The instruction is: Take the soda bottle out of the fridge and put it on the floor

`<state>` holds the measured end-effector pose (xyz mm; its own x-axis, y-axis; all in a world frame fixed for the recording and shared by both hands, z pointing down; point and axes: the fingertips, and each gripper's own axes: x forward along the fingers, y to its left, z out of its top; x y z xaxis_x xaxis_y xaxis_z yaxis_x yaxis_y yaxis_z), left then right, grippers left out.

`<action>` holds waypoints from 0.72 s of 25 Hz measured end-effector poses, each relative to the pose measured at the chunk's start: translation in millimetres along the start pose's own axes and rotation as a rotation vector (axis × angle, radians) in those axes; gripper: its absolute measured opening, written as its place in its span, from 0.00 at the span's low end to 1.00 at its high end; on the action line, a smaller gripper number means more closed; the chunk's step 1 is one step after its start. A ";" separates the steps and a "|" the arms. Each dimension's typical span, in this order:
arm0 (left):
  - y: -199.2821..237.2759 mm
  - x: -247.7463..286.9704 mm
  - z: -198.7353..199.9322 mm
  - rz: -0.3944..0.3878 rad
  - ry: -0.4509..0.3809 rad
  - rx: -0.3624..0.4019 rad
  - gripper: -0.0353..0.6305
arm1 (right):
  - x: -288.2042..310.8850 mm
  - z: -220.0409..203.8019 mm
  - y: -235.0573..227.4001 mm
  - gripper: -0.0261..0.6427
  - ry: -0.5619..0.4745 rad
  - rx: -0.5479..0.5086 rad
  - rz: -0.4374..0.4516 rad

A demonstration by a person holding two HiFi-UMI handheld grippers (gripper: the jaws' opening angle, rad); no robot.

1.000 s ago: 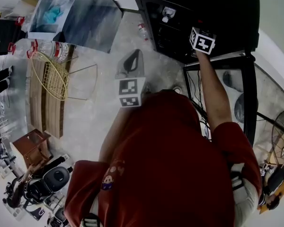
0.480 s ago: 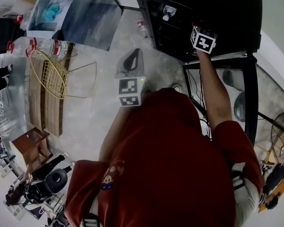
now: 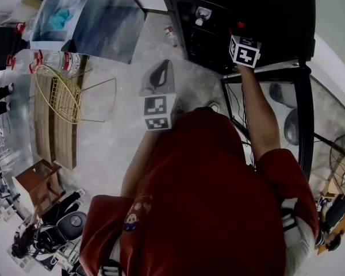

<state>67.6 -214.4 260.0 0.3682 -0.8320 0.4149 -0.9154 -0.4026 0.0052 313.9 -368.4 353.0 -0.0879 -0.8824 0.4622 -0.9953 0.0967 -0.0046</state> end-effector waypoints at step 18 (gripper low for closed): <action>-1.7 -11.9 -9.7 -0.045 0.001 -0.029 0.06 | -79.4 -6.5 47.6 0.26 -0.044 -0.047 0.064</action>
<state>63.2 -200.1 263.9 0.4092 -0.8128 0.4146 -0.9021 -0.4286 0.0502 273.7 -290.8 321.8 -0.1539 -0.8932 0.4225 -0.9847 0.1738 0.0089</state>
